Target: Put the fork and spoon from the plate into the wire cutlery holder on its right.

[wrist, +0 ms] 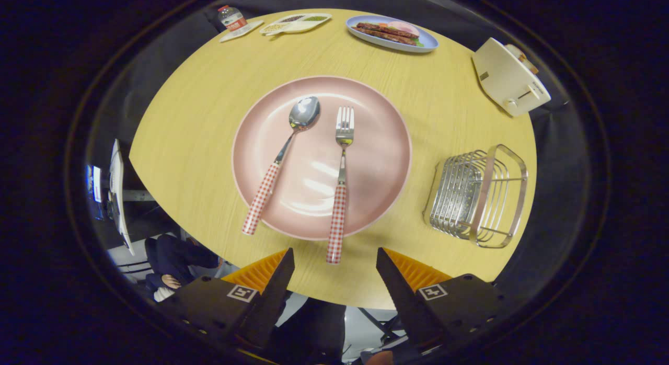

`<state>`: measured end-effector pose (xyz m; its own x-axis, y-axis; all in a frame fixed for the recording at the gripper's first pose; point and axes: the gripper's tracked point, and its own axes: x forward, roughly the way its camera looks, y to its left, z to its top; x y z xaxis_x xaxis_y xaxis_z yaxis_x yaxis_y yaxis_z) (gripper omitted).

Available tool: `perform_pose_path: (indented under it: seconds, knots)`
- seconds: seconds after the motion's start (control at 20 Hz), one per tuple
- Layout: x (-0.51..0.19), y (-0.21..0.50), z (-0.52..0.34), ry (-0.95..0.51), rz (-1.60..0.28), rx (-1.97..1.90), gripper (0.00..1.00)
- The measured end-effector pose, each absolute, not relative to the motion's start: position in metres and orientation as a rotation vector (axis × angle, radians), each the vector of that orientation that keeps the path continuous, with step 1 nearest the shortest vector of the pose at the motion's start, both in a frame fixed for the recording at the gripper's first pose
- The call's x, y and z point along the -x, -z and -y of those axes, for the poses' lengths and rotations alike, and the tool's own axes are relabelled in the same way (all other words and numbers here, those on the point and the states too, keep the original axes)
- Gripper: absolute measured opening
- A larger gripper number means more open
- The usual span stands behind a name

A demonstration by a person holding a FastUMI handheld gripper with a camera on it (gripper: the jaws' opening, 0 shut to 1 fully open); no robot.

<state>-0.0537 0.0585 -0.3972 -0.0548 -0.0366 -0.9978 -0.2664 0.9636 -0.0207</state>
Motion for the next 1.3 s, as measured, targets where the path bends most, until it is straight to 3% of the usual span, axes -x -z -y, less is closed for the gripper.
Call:
perform_pose_path:
  seconds: [0.1, 0.2, 0.35, 0.6, 0.7, 0.75, 0.8, 0.95, 1.05, 1.3]
  knots:
    - [0.056, 0.405, -0.064, -0.184, -1.645, 0.216, 0.89]
    - [0.057, 0.413, -0.063, -0.18, -1.663, 0.227, 0.75]
    - [0.059, 0.42, -0.063, -0.174, -1.675, 0.227, 0.73]
    - [0.055, 0.421, -0.064, -0.181, -1.684, 0.249, 0.5]
    - [0.059, 0.428, -0.065, -0.178, -1.7, 0.22, 0.18]
    - [0.062, 0.432, -0.062, -0.186, -1.708, 0.226, 0.18]
    - [0.062, 0.431, -0.064, -0.186, -1.705, 0.217, 0.1]
    - [0.063, 0.417, -0.066, -0.191, -1.714, 0.189, 0.09]
    - [0.065, 0.412, -0.067, -0.179, -1.723, 0.124, 0.01]
    - [0.068, 0.377, -0.068, -0.185, -1.726, 0.029, 0.01]
